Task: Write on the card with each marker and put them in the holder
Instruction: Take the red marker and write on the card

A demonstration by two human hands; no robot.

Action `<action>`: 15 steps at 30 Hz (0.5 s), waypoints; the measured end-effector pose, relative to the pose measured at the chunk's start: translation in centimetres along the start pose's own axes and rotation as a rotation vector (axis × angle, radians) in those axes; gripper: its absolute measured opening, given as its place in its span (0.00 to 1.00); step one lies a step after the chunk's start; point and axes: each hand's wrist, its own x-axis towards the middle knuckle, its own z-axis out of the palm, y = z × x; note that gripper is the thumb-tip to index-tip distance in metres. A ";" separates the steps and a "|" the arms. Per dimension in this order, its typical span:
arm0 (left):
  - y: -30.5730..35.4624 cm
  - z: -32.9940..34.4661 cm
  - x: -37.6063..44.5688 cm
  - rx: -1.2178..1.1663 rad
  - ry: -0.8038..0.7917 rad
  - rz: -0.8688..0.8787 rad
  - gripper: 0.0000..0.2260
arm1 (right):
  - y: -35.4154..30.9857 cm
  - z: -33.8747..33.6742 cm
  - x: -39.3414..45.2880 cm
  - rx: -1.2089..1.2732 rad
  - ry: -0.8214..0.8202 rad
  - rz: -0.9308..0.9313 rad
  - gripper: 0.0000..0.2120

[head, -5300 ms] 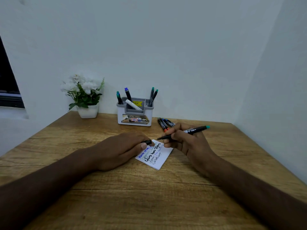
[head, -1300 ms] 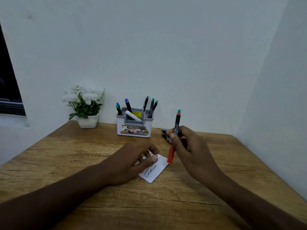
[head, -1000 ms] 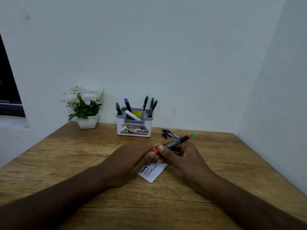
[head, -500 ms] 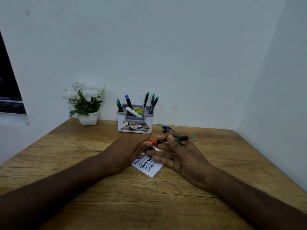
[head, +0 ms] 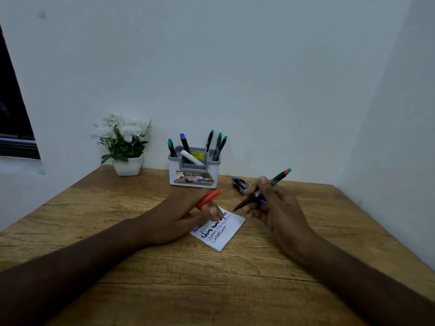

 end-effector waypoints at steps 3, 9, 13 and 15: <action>-0.4 0.2 0.2 0.016 -0.056 -0.009 0.18 | 0.4 -0.5 -0.2 -0.170 -0.043 -0.011 0.06; -0.6 0.4 0.3 0.152 -0.061 0.049 0.22 | 0.8 -0.2 -0.4 -0.389 -0.076 0.048 0.02; -0.8 0.4 0.4 0.277 -0.073 0.047 0.20 | 1.3 -0.3 -0.2 -0.475 -0.095 0.036 0.05; -0.8 0.4 0.4 0.240 -0.087 0.038 0.21 | 1.4 -0.4 -0.2 -0.518 -0.098 0.013 0.07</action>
